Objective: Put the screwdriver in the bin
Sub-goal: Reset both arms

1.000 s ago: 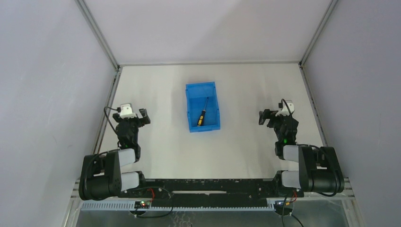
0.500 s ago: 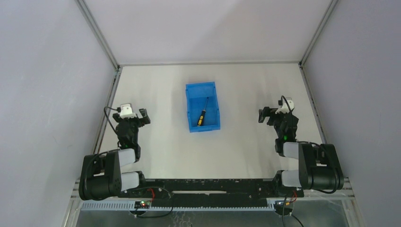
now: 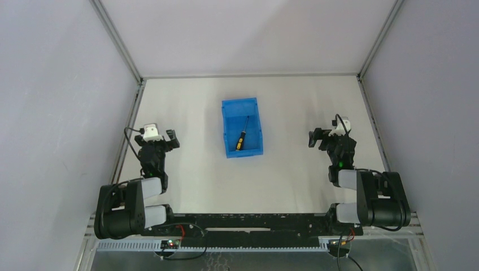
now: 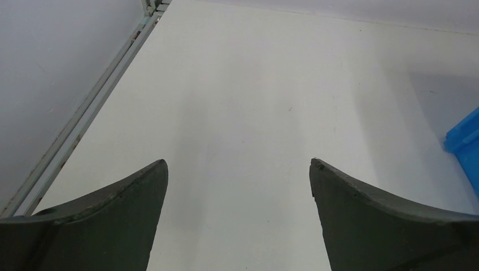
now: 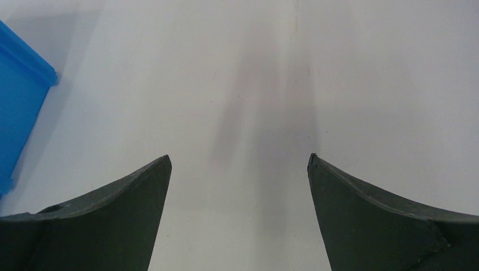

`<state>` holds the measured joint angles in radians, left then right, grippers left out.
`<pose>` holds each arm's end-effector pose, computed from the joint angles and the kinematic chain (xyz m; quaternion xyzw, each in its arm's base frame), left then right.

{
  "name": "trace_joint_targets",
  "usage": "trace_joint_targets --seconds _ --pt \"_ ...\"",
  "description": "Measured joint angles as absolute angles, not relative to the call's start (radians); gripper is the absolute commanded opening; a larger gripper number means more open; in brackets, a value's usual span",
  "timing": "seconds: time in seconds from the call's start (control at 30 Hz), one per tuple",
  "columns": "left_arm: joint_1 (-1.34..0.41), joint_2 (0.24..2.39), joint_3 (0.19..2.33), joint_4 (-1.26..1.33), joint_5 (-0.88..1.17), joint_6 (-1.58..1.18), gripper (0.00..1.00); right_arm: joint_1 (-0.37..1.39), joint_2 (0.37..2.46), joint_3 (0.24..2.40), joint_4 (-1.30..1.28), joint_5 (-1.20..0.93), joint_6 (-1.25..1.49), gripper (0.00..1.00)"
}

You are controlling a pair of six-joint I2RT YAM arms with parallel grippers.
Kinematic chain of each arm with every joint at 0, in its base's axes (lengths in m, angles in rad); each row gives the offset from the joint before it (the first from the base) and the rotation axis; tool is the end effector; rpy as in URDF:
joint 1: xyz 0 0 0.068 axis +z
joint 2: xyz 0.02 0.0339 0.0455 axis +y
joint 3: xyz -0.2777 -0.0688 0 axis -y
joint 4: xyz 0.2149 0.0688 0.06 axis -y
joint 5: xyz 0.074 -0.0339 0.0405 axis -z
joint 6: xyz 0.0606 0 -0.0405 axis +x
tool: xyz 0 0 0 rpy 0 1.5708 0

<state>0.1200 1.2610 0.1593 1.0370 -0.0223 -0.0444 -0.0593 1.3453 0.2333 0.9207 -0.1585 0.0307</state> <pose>0.2186 0.0277 0.2047 -0.0675 0.7265 0.0340 0.6830 0.2384 -0.0046 0.1926 -0.0157 0.7705 0.0520 0.6352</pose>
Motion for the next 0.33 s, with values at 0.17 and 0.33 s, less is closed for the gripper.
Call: trace_joint_targets --seconds 0.17,0.33 --pt "0.120 1.261 0.159 1.037 -0.022 -0.044 1.00 -0.059 1.345 0.233 0.916 -0.159 0.031 1.00" --pt "0.120 1.261 0.159 1.037 -0.022 -0.044 1.00 -0.059 1.345 0.233 0.916 -0.159 0.031 1.00"
